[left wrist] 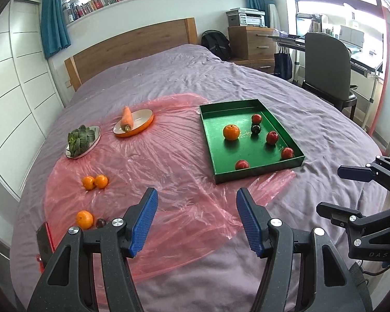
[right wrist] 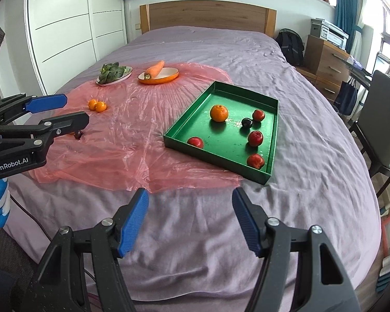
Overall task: Organize fruits
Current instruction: 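Move both open tools toward the oranges and dark plum on the sheet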
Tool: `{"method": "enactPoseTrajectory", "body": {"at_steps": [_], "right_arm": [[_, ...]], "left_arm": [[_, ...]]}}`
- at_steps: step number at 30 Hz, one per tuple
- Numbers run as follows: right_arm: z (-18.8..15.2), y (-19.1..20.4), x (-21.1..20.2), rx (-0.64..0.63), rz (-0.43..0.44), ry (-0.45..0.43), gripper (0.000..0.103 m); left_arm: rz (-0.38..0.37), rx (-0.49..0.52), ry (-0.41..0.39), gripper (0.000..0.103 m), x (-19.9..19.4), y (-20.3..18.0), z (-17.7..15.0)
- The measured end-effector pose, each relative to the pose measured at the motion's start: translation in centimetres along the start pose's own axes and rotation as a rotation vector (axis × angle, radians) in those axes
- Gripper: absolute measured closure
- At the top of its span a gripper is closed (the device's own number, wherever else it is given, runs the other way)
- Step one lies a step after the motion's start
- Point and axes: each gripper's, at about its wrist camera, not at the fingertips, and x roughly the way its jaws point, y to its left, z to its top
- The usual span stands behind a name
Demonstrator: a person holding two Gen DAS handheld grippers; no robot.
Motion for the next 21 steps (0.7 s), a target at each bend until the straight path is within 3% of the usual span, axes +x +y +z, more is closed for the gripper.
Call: {"method": "enactPoseTrajectory", "body": {"at_steps": [8,21], "right_arm": [[-1.0,3.0,0.5,-0.015,0.047,0.009,0.0],[-0.1,7.5,3.7,-0.07,0.149,0.022,0.0]], "left_arm": [[0.072,-0.037,0.0,0.046,-0.9,2.5,-2.9],[0.153,-0.177,0.101,0.046,1.1,9.1,-8.3]]}}
